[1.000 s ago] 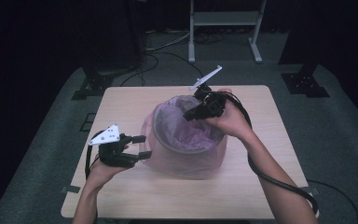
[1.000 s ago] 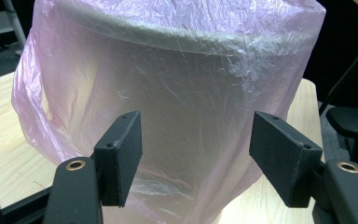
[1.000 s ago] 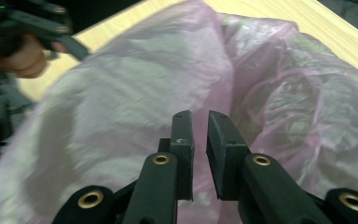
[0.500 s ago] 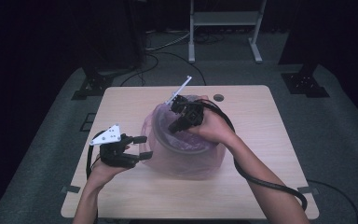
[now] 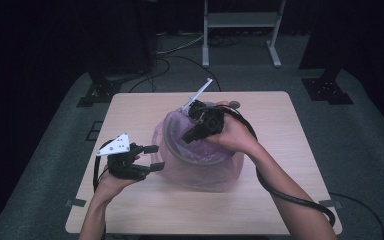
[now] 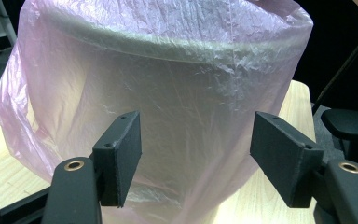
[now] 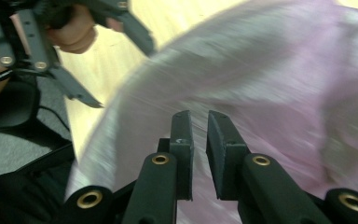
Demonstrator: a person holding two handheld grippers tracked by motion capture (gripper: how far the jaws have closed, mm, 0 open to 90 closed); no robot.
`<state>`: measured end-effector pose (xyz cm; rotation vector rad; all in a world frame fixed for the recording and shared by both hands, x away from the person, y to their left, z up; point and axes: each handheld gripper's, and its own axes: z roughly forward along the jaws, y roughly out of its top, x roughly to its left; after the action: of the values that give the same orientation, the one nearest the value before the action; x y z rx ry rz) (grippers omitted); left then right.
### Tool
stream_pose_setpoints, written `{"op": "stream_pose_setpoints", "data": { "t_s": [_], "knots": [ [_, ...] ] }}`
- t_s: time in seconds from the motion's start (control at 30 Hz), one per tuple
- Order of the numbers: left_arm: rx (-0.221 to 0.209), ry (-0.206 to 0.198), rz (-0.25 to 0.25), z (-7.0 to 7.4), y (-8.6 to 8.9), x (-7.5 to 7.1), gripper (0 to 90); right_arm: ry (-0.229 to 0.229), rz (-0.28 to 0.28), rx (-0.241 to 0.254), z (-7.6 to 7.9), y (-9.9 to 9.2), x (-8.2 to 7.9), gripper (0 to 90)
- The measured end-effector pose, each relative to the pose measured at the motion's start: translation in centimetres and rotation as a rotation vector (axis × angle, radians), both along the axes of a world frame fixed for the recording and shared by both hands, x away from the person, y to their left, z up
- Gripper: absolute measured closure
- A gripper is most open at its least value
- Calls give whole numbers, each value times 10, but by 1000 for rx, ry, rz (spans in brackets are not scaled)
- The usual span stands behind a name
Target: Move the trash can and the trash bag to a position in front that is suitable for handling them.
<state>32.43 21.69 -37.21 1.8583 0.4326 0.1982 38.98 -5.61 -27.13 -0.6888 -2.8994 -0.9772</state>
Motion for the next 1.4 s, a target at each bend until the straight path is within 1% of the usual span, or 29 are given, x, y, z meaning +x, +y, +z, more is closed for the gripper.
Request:
{"op": "stream_pose_setpoints", "data": {
  "t_s": [0.03, 0.07, 0.1, 0.23, 0.27, 0.33, 0.43, 0.5, 0.57, 0.63, 0.67, 0.73, 0.77, 0.8, 0.87, 0.9, 0.93, 1.03, 1.07, 1.1, 1.13, 1.17, 1.3, 1.4],
  "knots": [
    [0, 0, 0, 0, 0, 0, 326, 0, 0, 0, 0, 0, 0, 804],
    [6, 0, -2, 0, -1, 0, 326, 4, -27, 2, 0, -9, 4, 803],
    [6, 2, -2, -1, -1, 0, 326, 1, -43, -8, 0, -13, 7, 803],
    [9, 3, -2, -1, -2, -1, 326, -22, -129, -72, -5, -28, 19, 803],
    [8, -1, -3, -1, -2, -1, 326, -23, -163, -94, -7, -33, 23, 804],
    [7, -3, -1, 0, -1, -2, 326, -26, -198, -112, -10, -40, 28, 803],
    [4, -2, 1, 0, -1, -2, 326, -22, -243, -114, -13, -53, 36, 798],
    [4, -1, 1, -1, -1, -1, 326, -26, -261, -120, -14, -60, 40, 792],
    [5, -1, 0, -1, -1, -1, 326, -44, -282, -134, -15, -64, 42, 781],
    [6, -1, -1, -1, -1, -1, 326, -43, -295, -130, -16, -69, 44, 766],
    [5, -2, -1, -1, -1, -1, 326, -52, -305, -132, -17, -71, 45, 765],
    [2, -1, -2, -1, -1, -2, 326, -52, -308, -129, -19, -73, 46, 754],
    [2, -1, -2, -1, -1, -2, 326, -60, -309, -129, -19, -74, 46, 752],
    [4, -2, -3, -1, -1, -2, 326, -63, -308, -125, -19, -74, 45, 750],
    [3, -3, -3, -1, -1, -2, 327, -60, -291, -76, -15, -74, 41, 731],
    [2, -4, -4, -1, 0, -2, 326, -65, -284, -65, -13, -74, 40, 729],
    [3, -6, -3, -1, 0, -2, 326, -63, -270, -43, -9, -73, 38, 723],
    [0, -5, -3, -1, 0, -2, 326, -42, -231, -1, -4, -67, 34, 727],
    [1, -6, -2, -1, 0, -2, 327, -30, -209, 5, -2, -63, 32, 729],
    [1, -6, -2, -1, 0, -2, 326, -30, -209, 5, -2, -63, 32, 729],
    [0, -5, -3, -1, 1, -2, 326, -14, -170, -3, -3, -54, 29, 759],
    [0, -5, -3, -1, 1, -2, 326, -4, -144, -10, -4, -49, 26, 765],
    [-1, -3, -3, -1, 2, -2, 326, 0, -61, -61, -11, -30, 13, 779],
    [-2, -3, -3, -2, 2, -3, 326, -7, -1, -86, -15, -19, -3, 780]
  ]
}}
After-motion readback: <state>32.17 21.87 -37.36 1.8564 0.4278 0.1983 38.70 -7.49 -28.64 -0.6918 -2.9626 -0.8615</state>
